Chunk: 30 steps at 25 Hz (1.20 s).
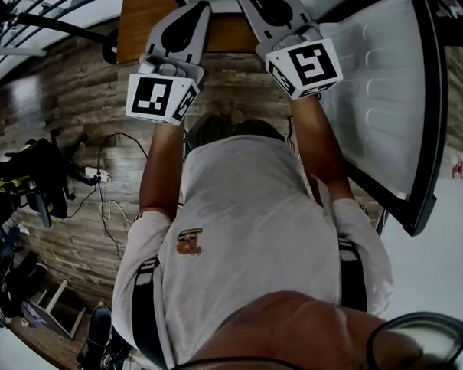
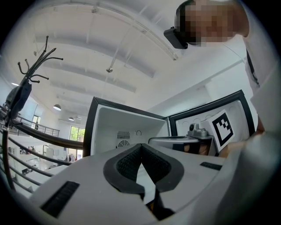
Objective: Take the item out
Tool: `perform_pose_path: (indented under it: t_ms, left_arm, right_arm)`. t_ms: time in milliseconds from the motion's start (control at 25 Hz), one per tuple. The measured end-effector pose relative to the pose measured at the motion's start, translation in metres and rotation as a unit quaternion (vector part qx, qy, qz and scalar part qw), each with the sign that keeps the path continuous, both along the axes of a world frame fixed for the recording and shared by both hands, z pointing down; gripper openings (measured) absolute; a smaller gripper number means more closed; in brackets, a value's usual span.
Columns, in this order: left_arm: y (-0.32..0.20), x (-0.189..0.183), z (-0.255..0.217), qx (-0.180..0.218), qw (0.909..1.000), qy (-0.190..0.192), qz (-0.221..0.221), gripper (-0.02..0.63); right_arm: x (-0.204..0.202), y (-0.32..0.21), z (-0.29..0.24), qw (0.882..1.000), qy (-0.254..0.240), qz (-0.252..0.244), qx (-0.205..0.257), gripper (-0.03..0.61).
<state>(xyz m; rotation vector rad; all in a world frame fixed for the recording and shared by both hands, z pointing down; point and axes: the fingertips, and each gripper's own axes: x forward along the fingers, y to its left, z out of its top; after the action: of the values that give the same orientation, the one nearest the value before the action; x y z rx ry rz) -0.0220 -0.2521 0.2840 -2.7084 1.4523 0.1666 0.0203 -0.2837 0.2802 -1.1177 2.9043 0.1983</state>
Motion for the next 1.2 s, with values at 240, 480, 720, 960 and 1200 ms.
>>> perform_pose_path:
  t_ms: [240, 480, 720, 960, 1200]
  left_arm:
    - [-0.020, -0.009, 0.001, -0.005, 0.9999, 0.000, 0.013, 0.018]
    - [-0.038, -0.023, 0.002, -0.002, 0.9994, -0.001, 0.034, 0.018]
    - [-0.062, -0.042, 0.002, 0.003, 0.9985, -0.002, 0.055, 0.018]
    - [-0.072, -0.055, 0.011, 0.002, 0.9972, -0.002, 0.074, 0.018]
    - [-0.075, -0.051, 0.008, -0.002, 0.9968, -0.003, 0.080, 0.018]
  right_arm:
    - [-0.009, -0.021, 0.001, 1.000, 0.004, 0.013, -0.007, 0.032]
    - [-0.019, -0.040, 0.002, 0.999, 0.006, 0.037, -0.016, 0.032]
    - [-0.035, -0.067, 0.008, 0.997, -0.005, 0.058, -0.044, 0.032]
    - [-0.041, -0.086, 0.019, 0.994, -0.010, 0.087, -0.066, 0.034]
    - [-0.026, -0.100, 0.016, 0.988, -0.042, 0.111, -0.103, 0.034]
